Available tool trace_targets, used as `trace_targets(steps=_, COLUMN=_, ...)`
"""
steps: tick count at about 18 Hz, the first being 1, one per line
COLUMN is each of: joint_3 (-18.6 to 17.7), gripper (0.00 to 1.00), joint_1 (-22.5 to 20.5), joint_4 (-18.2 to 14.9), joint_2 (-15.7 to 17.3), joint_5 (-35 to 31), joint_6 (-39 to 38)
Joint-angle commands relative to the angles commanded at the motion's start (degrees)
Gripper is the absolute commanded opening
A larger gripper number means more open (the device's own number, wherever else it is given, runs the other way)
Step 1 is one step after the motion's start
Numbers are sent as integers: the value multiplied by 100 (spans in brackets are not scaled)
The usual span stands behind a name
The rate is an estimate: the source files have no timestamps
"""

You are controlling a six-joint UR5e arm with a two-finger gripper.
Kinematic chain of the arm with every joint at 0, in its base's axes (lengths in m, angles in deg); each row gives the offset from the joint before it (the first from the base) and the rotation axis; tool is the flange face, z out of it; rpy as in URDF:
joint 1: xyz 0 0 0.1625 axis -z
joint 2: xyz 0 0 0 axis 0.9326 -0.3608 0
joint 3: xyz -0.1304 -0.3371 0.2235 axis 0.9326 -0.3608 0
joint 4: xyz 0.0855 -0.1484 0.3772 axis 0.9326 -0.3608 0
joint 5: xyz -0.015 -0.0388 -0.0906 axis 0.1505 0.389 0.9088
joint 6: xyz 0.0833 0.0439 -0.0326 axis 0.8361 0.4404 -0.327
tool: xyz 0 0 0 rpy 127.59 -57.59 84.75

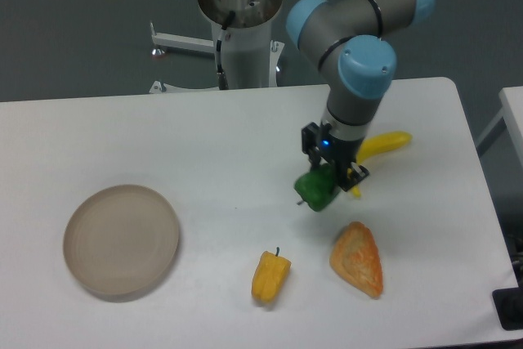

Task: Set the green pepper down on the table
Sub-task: 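Move the green pepper toward the plate and lower it onto the table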

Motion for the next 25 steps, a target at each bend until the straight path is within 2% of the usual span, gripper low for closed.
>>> trace_targets(steps=2, joint_3=-272, gripper=25, joint_1=44, joint_4=105, joint_2=62, joint_5=202, joint_6=-465)
trace_targets(steps=5, joint_3=-747, gripper=26, joint_1=97, joint_4=727, joint_2=106, joint_5=413, joint_6=-1037)
trace_targets(steps=7, joint_3=-862, gripper=26, joint_1=263, joint_4=905, joint_2=97, joint_5=458, joint_6=-1275)
trace_targets(steps=9, joint_3=-932, gripper=27, joint_1=351, joint_4=923, joint_2=62, joint_5=449, joint_6=-1364)
trace_targets(steps=11, joint_3=-985, gripper=27, joint_1=439, joint_4=1089, joint_2=36, joint_5=449, joint_6=-1347)
trace_targets(steps=16, joint_3=-994, gripper=27, joint_1=466, joint_4=1257, joint_2=-78, joint_5=449, joint_6=-1092)
trace_targets(steps=20, joint_3=-977, gripper=27, joint_1=492, joint_4=1266, joint_2=-149, joint_5=449, joint_6=-714)
trace_targets(steps=25, joint_3=-977, gripper=27, joint_1=492, joint_4=1266, joint_2=-237, joint_5=449, joint_6=-714)
